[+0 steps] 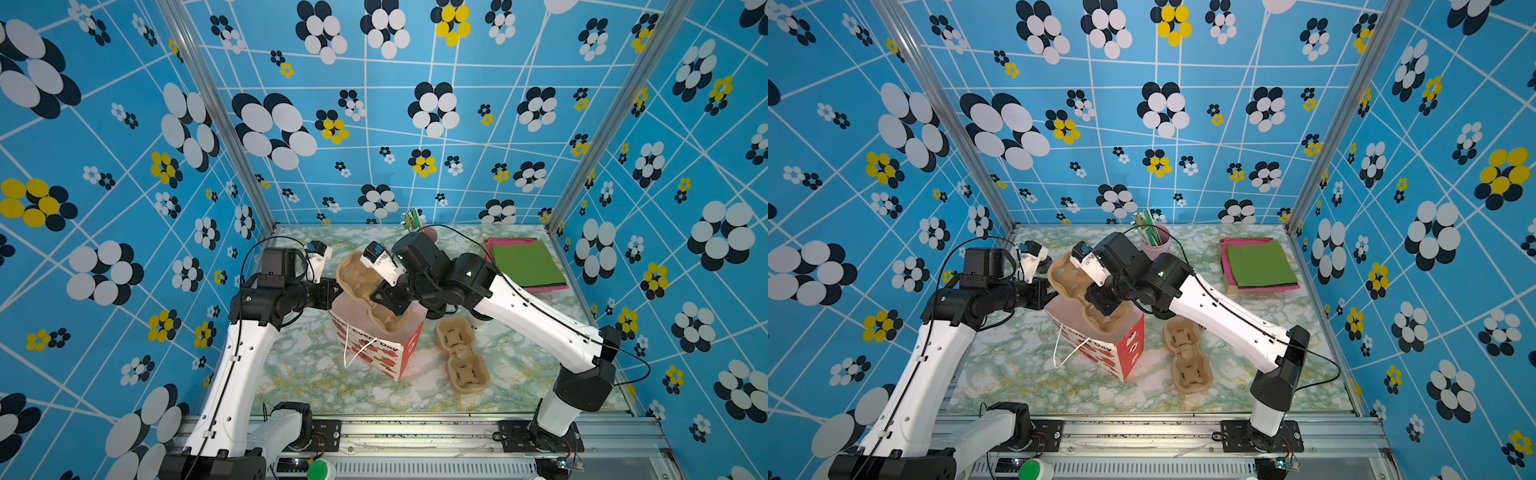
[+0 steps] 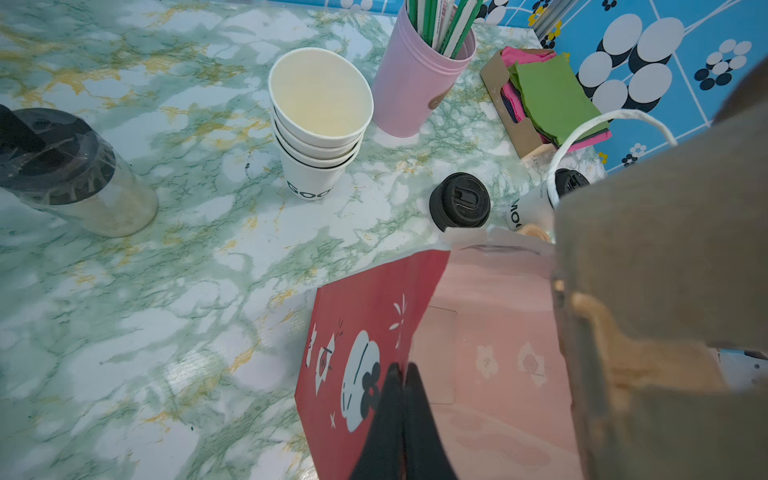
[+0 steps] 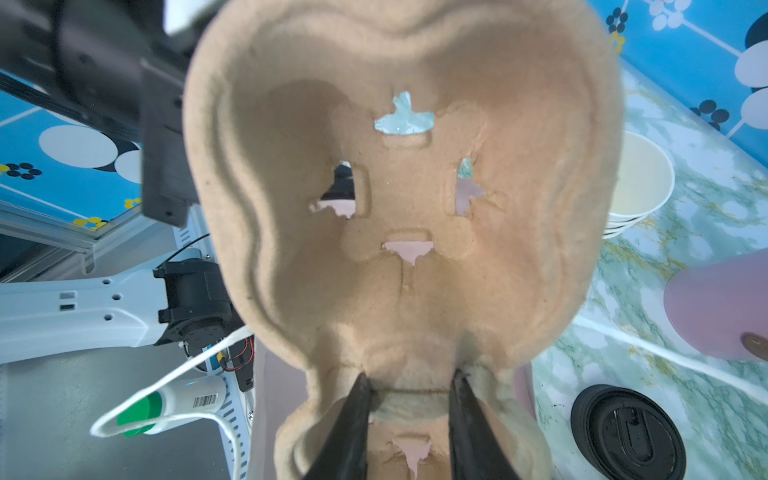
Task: Pack the takeout coffee
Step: 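Lower the carrier into the bag held open by the left gripper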
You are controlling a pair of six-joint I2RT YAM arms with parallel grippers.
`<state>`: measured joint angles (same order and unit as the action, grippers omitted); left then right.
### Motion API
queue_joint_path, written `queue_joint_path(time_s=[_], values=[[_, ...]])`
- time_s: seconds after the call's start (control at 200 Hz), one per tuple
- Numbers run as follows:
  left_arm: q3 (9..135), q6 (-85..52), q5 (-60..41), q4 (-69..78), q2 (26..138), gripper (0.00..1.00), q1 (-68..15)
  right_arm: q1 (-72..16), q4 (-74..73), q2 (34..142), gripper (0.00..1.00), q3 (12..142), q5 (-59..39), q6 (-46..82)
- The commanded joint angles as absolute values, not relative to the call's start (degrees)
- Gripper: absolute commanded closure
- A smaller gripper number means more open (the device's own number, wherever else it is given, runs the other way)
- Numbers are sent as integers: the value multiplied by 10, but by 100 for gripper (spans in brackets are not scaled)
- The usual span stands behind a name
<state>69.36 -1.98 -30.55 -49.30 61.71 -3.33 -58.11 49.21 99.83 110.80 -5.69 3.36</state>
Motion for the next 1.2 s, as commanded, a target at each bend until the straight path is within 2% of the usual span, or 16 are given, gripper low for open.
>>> queue_joint_path(time_s=[0.0,0.38,0.725,1.194], values=[[688,-19,-297,-482,605,100,-26,-585,504,977,72,1087,-52,29],[685,-11,-262,-478,594,100,-22,-592,545,990,71,1076,-51,15],[682,1,-210,-483,598,100,-23,-600,586,1050,71,1122,-34,12],[673,0,-202,-470,593,100,-22,-612,663,1131,70,1197,-18,5]])
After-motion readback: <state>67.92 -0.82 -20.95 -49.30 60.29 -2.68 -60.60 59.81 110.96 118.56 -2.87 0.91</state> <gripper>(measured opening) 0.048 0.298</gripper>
